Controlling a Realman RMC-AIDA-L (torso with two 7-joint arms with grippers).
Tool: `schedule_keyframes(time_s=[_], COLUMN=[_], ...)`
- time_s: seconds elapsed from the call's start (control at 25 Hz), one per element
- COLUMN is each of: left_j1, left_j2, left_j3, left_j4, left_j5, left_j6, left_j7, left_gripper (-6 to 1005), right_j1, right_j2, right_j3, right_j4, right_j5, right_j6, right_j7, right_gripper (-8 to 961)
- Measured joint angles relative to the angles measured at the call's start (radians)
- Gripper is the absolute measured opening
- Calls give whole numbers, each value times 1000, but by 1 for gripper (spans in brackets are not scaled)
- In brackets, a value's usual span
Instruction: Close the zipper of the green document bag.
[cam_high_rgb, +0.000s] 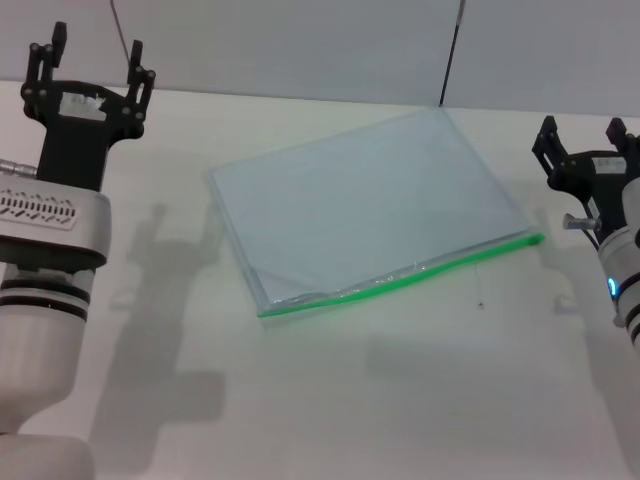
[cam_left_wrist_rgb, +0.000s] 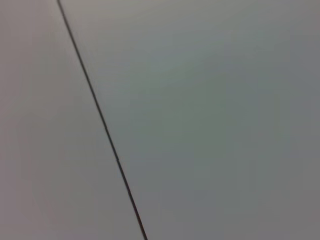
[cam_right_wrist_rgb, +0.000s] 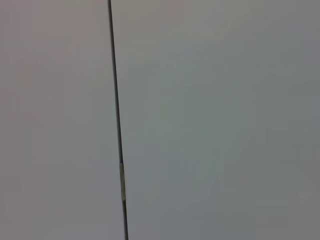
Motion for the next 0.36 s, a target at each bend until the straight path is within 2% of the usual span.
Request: schedule_keyframes(time_s=[0.36], left_j1=[0], left_j2=[2], left_j3=[0], left_j4=[-2], left_j5=[-1], left_j6=[0], left_j7=[-6], left_gripper=[741], right_j1=[5], right_j2=[0], right_j3=[0], right_j4=[4], right_j5=[0], right_j6=[0], right_j7=[1], right_gripper=[825])
